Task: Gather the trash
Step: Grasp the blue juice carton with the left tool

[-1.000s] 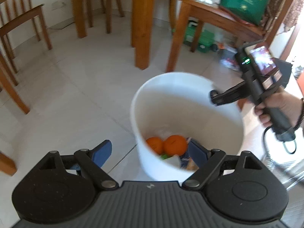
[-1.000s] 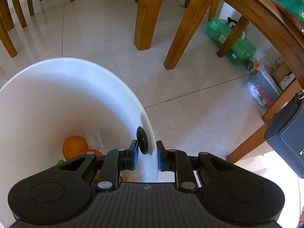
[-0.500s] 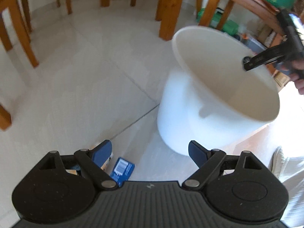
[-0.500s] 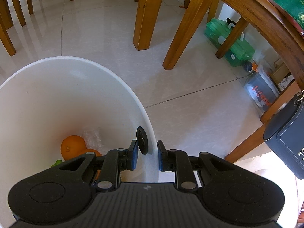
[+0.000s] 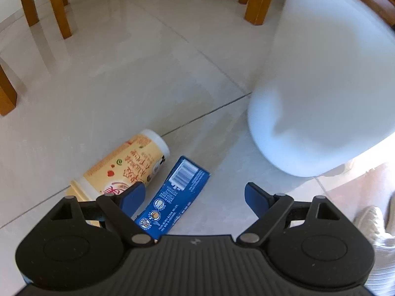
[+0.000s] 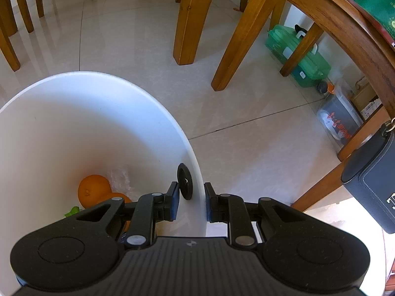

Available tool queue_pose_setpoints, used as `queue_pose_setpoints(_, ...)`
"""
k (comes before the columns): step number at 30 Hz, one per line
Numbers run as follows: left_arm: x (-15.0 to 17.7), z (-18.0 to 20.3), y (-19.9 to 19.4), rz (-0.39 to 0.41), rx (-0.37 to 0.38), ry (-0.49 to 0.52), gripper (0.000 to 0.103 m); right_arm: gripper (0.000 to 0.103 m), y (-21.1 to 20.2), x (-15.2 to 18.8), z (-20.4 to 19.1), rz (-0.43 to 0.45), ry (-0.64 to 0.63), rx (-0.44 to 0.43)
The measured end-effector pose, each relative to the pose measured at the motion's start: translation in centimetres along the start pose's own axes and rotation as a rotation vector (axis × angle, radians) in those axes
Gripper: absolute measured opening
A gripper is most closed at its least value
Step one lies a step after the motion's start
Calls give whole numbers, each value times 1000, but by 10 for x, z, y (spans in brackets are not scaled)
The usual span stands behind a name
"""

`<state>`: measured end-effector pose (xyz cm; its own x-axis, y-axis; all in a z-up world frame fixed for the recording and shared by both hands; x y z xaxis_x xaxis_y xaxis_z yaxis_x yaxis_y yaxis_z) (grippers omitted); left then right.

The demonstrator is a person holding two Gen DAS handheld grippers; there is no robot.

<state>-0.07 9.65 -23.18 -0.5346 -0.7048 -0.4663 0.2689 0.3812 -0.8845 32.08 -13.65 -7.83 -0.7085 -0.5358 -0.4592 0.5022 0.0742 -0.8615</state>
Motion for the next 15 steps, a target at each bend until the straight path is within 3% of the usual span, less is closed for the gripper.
queue_pose_setpoints(15, 11, -4, 66, -132, -41, -20, 87, 25, 2, 2, 0, -4, -2, -6)
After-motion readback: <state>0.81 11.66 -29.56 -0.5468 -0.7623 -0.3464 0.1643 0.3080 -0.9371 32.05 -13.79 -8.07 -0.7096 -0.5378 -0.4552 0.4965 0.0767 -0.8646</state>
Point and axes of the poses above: each gripper's, at about its wrist camera, not at the fingertips, and y roughly the way its jaws point, z to its right, x to its underside, the point moved 1 cm from there along y, roughly the way its jaws point, and after that the axes turned 8 degrees about y, right-handed, at the moved point
